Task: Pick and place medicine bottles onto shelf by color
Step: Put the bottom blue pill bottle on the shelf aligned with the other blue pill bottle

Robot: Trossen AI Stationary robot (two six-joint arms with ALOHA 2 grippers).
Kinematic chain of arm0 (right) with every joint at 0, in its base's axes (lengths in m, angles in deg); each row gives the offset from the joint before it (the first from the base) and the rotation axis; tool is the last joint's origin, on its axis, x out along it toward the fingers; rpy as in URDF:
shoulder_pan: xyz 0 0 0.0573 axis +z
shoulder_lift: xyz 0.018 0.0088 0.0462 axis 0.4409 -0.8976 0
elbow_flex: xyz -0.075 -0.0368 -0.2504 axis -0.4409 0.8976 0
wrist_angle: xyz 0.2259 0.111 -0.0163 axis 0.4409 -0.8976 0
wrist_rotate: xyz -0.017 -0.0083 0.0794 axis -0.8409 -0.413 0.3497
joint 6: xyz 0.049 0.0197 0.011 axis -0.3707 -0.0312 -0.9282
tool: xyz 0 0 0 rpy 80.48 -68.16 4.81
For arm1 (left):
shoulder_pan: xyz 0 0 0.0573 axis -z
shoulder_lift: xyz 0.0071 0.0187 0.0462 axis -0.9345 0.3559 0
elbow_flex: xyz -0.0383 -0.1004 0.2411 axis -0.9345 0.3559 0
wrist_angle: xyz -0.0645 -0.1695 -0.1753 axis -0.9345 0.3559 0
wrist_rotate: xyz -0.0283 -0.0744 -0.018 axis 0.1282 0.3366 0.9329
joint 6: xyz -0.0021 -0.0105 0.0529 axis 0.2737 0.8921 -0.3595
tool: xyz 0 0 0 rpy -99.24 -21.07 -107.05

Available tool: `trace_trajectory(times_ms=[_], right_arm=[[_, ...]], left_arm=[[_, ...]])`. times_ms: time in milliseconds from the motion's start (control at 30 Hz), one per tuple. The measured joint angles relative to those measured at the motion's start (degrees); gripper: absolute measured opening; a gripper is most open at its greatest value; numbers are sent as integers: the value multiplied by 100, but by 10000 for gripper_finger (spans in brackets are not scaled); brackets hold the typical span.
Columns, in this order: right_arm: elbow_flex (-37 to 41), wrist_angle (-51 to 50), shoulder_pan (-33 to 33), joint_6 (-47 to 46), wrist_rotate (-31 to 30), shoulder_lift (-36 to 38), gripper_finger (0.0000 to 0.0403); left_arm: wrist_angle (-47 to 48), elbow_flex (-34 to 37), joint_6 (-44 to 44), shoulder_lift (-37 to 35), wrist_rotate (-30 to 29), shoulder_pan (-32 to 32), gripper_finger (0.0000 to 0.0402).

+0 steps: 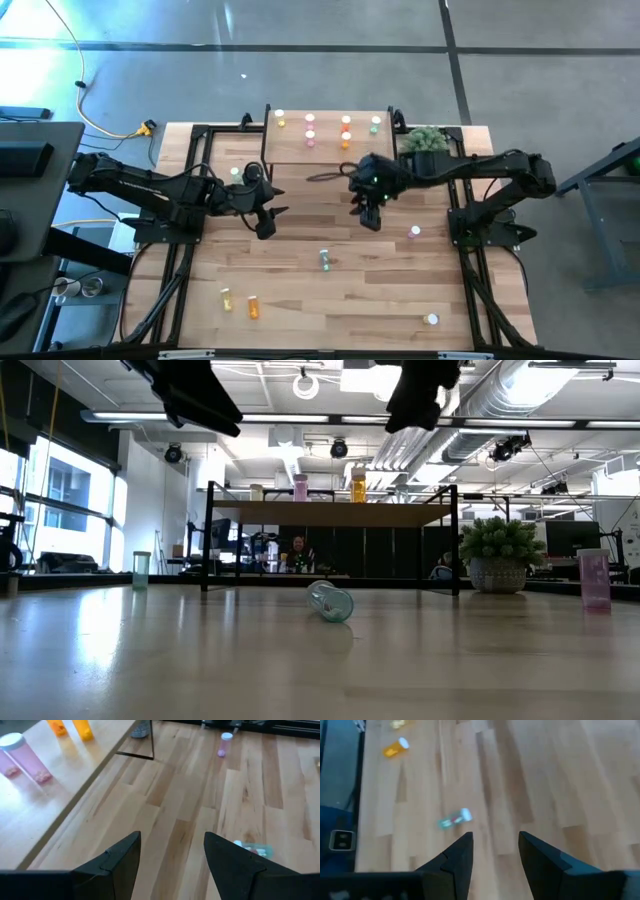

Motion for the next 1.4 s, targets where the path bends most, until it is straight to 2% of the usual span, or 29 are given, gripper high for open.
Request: trace_trajectory(times_ms=[167, 400, 533, 800, 1067, 1233, 1400], right_arm=[[0, -41, 655, -827, -495, 6, 149], [-1, -99, 1488, -1310, -1340, -61, 149], [-4, -54, 1755, -1617, -1553, -153, 149], [-4, 218, 1919, -1865, -1639, -366, 152], [-4, 321, 1919, -1733, -1637, -683, 189], [-4, 524, 1826, -2021, -1633, -946, 194], [-4, 757, 1814, -2135, -1607, -1168, 194]], left_arm=[[-4, 0, 2, 0, 222, 4, 209], [-4, -2, 2, 0, 311, 6, 209], [-2, -2, 2, 0, 311, 6, 209], [26, -2, 2, 4, 352, 6, 209], [221, -2, 0, 4, 370, 21, 209], [284, -2, 12, 4, 367, 21, 209], [297, -2, 257, 4, 89, 10, 209]])
